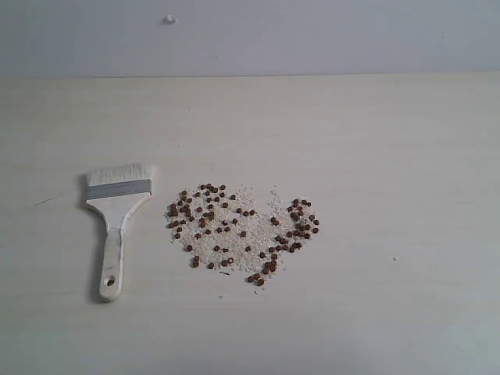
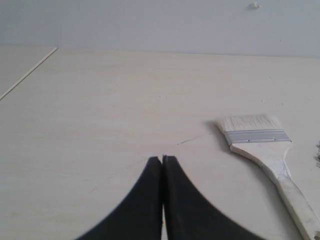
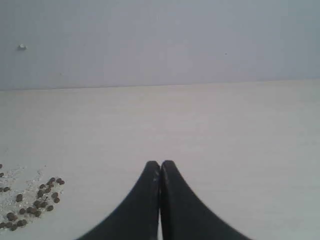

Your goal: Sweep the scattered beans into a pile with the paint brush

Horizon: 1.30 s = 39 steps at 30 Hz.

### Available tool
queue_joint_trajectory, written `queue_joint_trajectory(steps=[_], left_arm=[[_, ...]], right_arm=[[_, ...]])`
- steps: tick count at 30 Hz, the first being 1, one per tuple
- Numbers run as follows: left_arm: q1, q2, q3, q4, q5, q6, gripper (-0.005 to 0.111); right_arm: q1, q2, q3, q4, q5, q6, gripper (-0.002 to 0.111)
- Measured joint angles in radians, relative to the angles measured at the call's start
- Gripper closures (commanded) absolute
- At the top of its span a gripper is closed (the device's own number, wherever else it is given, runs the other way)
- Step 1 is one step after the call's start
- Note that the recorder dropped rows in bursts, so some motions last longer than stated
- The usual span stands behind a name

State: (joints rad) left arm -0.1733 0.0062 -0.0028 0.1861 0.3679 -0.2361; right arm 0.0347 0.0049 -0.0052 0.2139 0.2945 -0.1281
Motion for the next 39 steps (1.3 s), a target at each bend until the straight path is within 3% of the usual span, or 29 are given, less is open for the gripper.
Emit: queue_joint_trajectory(steps=[11, 14, 18, 22, 25, 28, 30, 32, 36, 39], left_arm=[[0.0, 0.0, 0.0, 0.017, -0.002, 0.0, 0.107], [0.0, 0.0, 0.002, 0.047, -0.06, 0.002, 0.107], [0.0, 0.0, 0.004, 0.057, -0.216, -0.04, 0.107], [0.0, 0.0, 0.004, 0.059, -0.455, -0.129, 0.107], [0.0, 0.0, 0.004, 0.06, -0.669, -0.374, 0.107], [0.0, -0.002, 0.004, 0.058, -0.857, -0.387, 0.107], [0.0, -0.002, -0.01, 0.006, -1.03, -0.33, 0.107], [0.0, 0.001, -0.085, -0.116, -1.067, -0.192, 0.107], [0.0, 0.185, -0.344, -0.553, -0.941, 0.213, 0.107], [0.0, 0.401, -0.492, -0.742, -0.782, 0.407, 0.107]], right_arm=[[0.0, 0.0, 0.0, 0.0, 0.0, 0.0, 0.108], [0.0, 0.0, 0.0, 0.0, 0.0, 0.0, 0.108], [0.0, 0.0, 0.0, 0.0, 0.0, 0.0, 0.108], [0.0, 0.0, 0.0, 0.0, 0.0, 0.0, 0.108], [0.0, 0.0, 0.0, 0.0, 0.0, 0.0, 0.108], [0.0, 0.0, 0.0, 0.0, 0.0, 0.0, 0.108], [0.0, 0.0, 0.0, 0.0, 0.0, 0.0, 0.108], [0.0, 0.0, 0.0, 0.0, 0.0, 0.0, 0.108], [0.0, 0.0, 0.0, 0.0, 0.0, 0.0, 0.108], [0.0, 0.0, 0.0, 0.0, 0.0, 0.0, 0.108]])
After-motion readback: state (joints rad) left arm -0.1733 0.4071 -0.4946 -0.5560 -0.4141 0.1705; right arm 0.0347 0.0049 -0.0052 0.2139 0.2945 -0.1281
